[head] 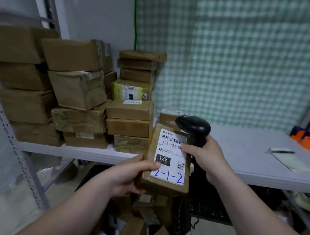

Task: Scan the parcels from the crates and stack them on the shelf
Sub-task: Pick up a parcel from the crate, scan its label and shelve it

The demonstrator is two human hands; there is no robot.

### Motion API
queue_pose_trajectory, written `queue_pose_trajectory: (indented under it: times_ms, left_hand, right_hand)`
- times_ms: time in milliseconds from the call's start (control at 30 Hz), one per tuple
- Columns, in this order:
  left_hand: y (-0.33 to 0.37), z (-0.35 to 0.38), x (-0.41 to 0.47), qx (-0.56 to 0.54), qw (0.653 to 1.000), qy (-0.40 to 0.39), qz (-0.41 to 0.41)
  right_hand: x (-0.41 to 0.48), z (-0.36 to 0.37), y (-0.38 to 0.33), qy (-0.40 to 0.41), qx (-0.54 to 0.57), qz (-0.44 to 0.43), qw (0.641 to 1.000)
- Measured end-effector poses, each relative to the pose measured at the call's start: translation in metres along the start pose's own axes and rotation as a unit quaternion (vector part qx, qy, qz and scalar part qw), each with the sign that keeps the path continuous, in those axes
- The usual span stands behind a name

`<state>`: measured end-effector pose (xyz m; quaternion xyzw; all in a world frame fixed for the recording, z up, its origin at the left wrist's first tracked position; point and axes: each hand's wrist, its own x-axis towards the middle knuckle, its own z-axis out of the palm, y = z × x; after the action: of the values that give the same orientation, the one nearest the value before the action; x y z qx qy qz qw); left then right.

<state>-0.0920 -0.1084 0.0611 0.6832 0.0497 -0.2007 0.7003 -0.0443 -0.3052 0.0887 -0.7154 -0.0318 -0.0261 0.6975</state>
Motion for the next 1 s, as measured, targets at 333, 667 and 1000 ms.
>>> queue_pose_trajectory:
  times_ms: [333, 667, 1000]
  left_hand:
    - [0.018, -0.004, 0.007, -0.071, 0.989, 0.098, 0.082]
    - [0.032, -0.014, 0.022, -0.067, 0.979, 0.160, 0.104]
    - [0.047, 0.001, 0.039, -0.061, 0.984, 0.131, 0.102]
  right_hand:
    - [-0.009, -0.005, -0.051, -0.094, -0.004, 0.040, 0.995]
    - [0.001, -0.008, -0.078, -0.149, -0.037, 0.129, 0.980]
    - [0.009, -0.024, -0.103, -0.137, -0.052, 0.162, 0.976]
